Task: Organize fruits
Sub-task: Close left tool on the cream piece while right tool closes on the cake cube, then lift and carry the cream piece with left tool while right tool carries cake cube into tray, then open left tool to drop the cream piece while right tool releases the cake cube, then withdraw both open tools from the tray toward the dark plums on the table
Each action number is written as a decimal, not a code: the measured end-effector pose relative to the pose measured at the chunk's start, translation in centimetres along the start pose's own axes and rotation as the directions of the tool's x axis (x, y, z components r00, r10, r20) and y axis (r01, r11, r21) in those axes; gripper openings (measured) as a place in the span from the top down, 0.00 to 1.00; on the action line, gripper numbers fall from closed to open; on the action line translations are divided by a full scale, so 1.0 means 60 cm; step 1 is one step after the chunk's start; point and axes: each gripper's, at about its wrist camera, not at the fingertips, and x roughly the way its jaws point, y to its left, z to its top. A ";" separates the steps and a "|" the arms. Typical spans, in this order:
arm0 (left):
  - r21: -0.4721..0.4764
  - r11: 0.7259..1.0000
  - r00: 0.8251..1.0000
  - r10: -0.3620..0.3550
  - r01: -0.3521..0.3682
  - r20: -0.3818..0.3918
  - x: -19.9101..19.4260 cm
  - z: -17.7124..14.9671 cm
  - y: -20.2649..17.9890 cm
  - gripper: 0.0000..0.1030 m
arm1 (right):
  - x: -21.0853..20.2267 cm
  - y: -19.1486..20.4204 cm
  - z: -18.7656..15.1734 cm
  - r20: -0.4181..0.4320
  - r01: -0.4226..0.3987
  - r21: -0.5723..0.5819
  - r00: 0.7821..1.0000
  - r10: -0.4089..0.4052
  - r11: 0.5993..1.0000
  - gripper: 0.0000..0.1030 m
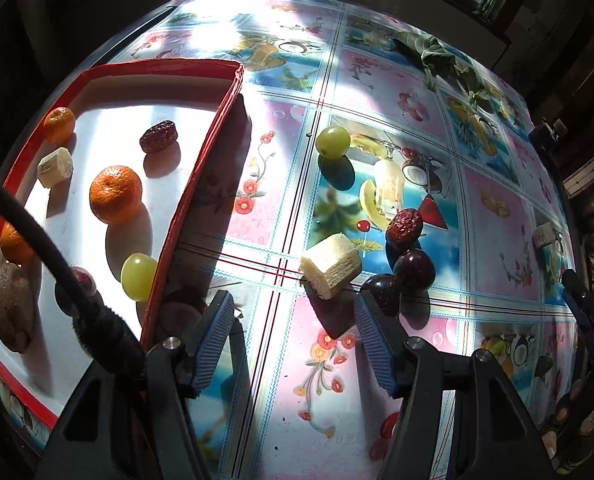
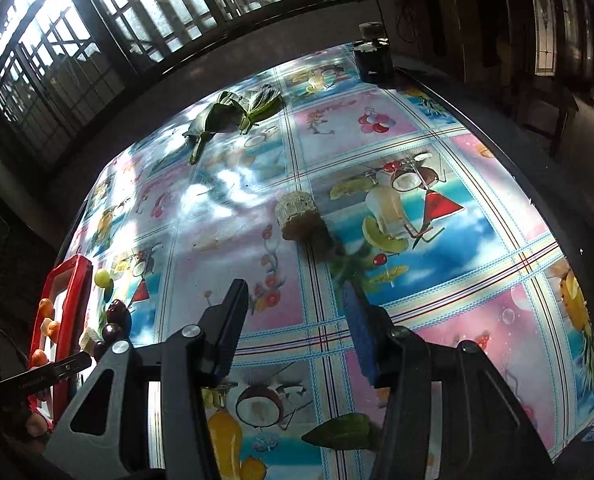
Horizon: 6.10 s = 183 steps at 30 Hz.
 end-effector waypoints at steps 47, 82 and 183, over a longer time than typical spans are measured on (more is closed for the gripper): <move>0.047 0.997 0.991 -0.058 0.053 0.121 -0.079 -0.076 0.029 0.74 | -0.078 0.122 -0.075 0.004 -0.152 -0.127 0.988 0.154 0.980 0.65; 0.027 0.984 0.950 0.163 -0.177 0.268 -0.150 -0.119 0.055 0.74 | -0.099 0.238 -0.160 -0.084 -0.236 -0.231 0.971 0.223 0.944 0.65; -0.160 0.977 0.964 0.174 -0.143 0.201 -0.108 -0.004 0.192 0.36 | 0.050 0.428 -0.055 -0.169 -0.330 -0.297 0.942 0.291 0.896 0.53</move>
